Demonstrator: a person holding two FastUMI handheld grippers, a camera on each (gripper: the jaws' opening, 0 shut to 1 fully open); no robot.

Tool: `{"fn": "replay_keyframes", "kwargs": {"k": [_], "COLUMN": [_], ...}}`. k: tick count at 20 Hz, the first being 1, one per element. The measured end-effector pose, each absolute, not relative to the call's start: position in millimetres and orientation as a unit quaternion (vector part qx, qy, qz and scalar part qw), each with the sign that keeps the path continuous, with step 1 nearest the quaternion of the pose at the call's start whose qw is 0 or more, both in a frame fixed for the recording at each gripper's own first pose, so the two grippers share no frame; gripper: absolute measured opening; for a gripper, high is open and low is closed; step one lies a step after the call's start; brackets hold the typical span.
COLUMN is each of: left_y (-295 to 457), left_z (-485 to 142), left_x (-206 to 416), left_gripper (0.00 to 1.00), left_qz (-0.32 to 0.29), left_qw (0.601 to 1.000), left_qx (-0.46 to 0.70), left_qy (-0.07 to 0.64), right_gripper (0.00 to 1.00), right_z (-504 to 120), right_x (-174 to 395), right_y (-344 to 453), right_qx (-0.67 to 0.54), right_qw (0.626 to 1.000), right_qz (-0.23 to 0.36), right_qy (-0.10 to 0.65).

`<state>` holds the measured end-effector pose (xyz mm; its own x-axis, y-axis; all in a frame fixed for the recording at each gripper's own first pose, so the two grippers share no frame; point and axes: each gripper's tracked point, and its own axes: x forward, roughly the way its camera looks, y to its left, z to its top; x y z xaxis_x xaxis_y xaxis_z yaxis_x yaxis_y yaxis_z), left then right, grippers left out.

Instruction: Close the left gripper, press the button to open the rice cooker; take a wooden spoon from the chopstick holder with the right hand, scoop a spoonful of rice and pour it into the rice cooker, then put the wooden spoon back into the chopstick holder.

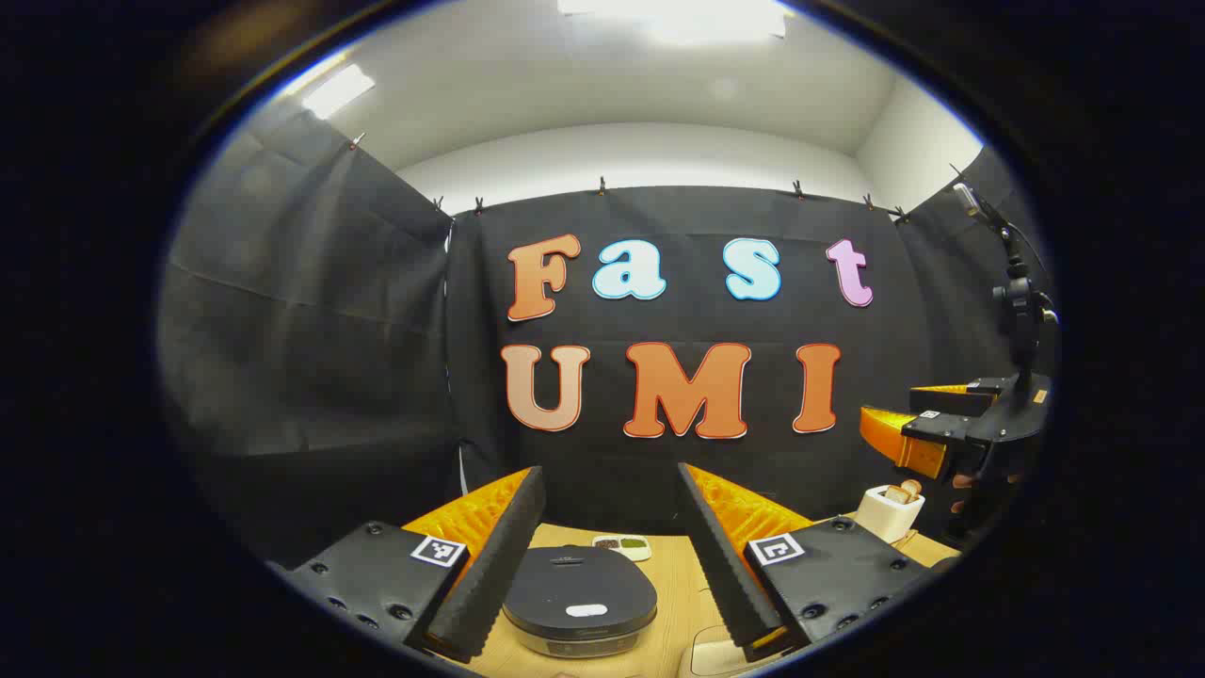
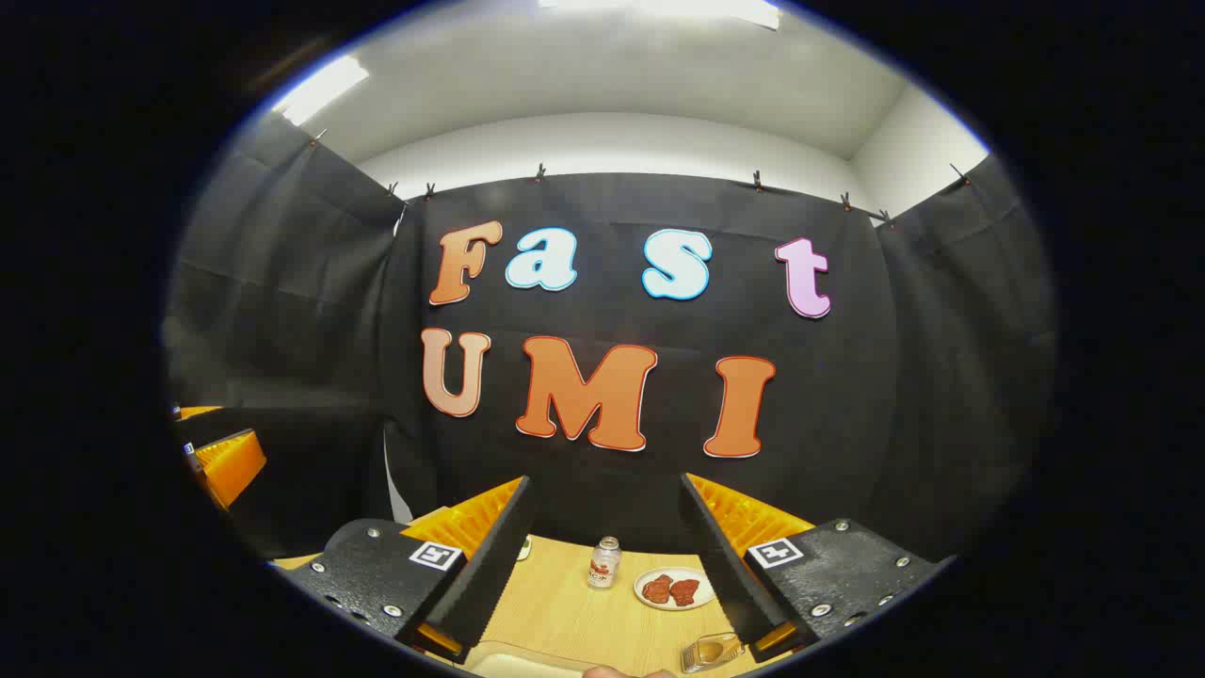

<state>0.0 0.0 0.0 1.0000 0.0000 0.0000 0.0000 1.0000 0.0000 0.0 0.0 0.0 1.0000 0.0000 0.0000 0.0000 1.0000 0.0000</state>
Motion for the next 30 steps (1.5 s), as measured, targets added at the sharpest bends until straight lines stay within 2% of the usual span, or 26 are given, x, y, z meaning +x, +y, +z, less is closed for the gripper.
{"fn": "replay_keyframes", "kwargs": {"k": [6,7,8,14,16,22,24,26,28,30], "left_y": [-23,-25,-27,-45,-52,-65,-66,-66,-64,-60], "left_z": [-1,0,0,6,5,-3,-4,-6,-9,-11], "left_x": [6,7,9,14,17,21,22,24,24,28], "left_gripper": [0.96,0.96,0.97,0.95,0.93,0.94,0.9,0.9,0.9,0.96], "left_qz": [-0.003,-0.003,-0.003,-0.006,-0.013,-0.013,-0.01,-0.007,-0.001,0.006], "left_qw": [1.0,1.0,1.0,1.0,1.0,1.0,1.0,1.0,1.0,0.999], "left_qx": [0.004,0.006,0.008,0.02,0.02,0.024,0.026,0.024,0.027,0.032], "left_qy": [-0.002,-0.002,-0.002,-0.011,-0.011,0.002,0.002,0.005,0.008,0.011], "right_gripper": [0.93,0.97,0.93,0.97,0.95,0.97,0.97,0.95,0.97,0.95], "right_z": [-8,-8,-9,-9,-9,-19,-21,-24,-26,-28], "right_x": [-1,-1,-2,-3,-2,-2,-1,1,1,3], "right_y": [-17,-22,-26,-38,-45,-66,-72,-75,-78,-81], "right_qx": [0.006,0.008,0.012,0.027,0.03,0.044,0.044,0.043,0.043,0.043], "right_qw": [1.0,1.0,1.0,1.0,0.999,0.999,0.999,0.999,0.999,0.999], "right_qz": [0.001,-0.002,-0.002,-0.001,-0.006,-0.017,-0.019,-0.02,-0.022,-0.024], "right_qy": [0.002,0.001,0.0,-0.01,-0.013,-0.007,-0.006,-0.003,-0.001,0.001]}}
